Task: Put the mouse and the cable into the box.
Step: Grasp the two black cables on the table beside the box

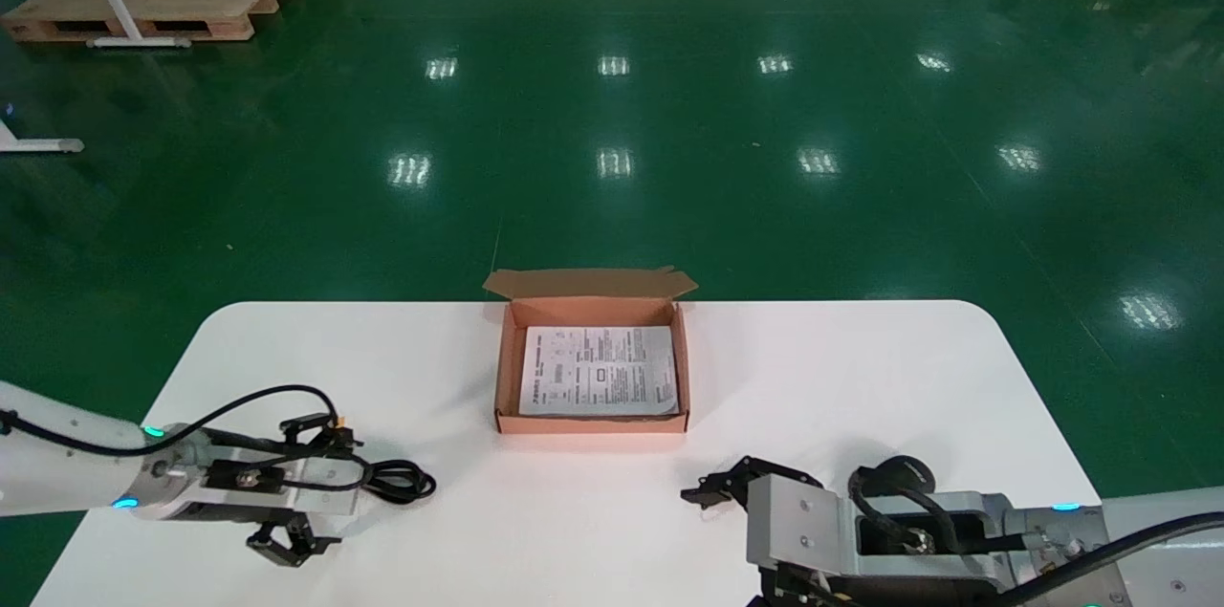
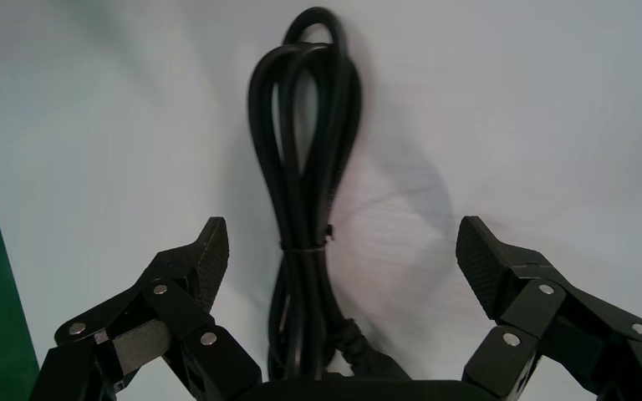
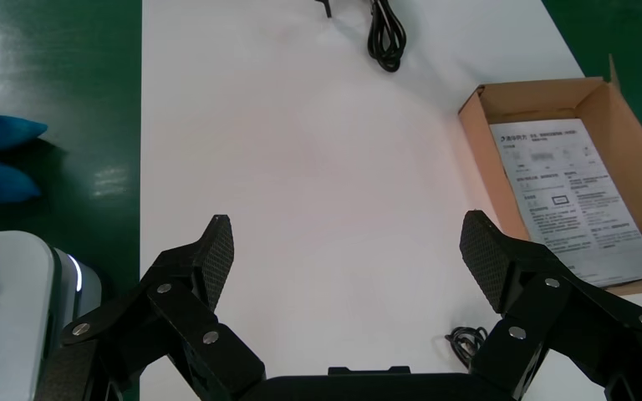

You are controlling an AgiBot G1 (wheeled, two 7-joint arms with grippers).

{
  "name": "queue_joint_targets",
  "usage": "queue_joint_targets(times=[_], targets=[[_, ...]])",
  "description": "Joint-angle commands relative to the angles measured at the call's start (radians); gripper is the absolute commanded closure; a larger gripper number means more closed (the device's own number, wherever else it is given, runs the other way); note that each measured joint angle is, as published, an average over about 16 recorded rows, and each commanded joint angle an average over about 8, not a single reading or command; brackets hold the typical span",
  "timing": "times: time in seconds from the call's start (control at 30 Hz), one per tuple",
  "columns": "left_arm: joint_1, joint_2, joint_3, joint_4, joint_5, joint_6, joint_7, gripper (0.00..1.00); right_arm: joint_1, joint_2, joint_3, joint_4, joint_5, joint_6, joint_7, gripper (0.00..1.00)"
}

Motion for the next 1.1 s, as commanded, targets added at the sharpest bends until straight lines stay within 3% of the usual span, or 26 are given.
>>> queue_joint_targets(times=[0.03,0.5,0.9,1.1], targets=[[-0.016,0.032,0.004,0.061,0.013,-0.033,0.017,0.0,0.001,0.002,0.002,0.001,0.001,0.001,-0.002,0.0],[-0.086,0.113,0.011,0.257,0.018,-0.047,0.126,0.0,-0.035,-0.007,-0.007,-0.009,-0.021,0.032,-0.013,0.0],[-0.113,0.136,0.003,0.342,0.004,-0.055,0.187,0.0,-0.037,-0.166,-0.079,-0.245,-0.326,0.322,-0.128,0.0],[-0.123,0.144,0.0,0.373,-0.002,-0.06,0.209,0.0,-0.007,-0.233,-0.094,-0.392,-0.399,0.425,-0.204,0.0]])
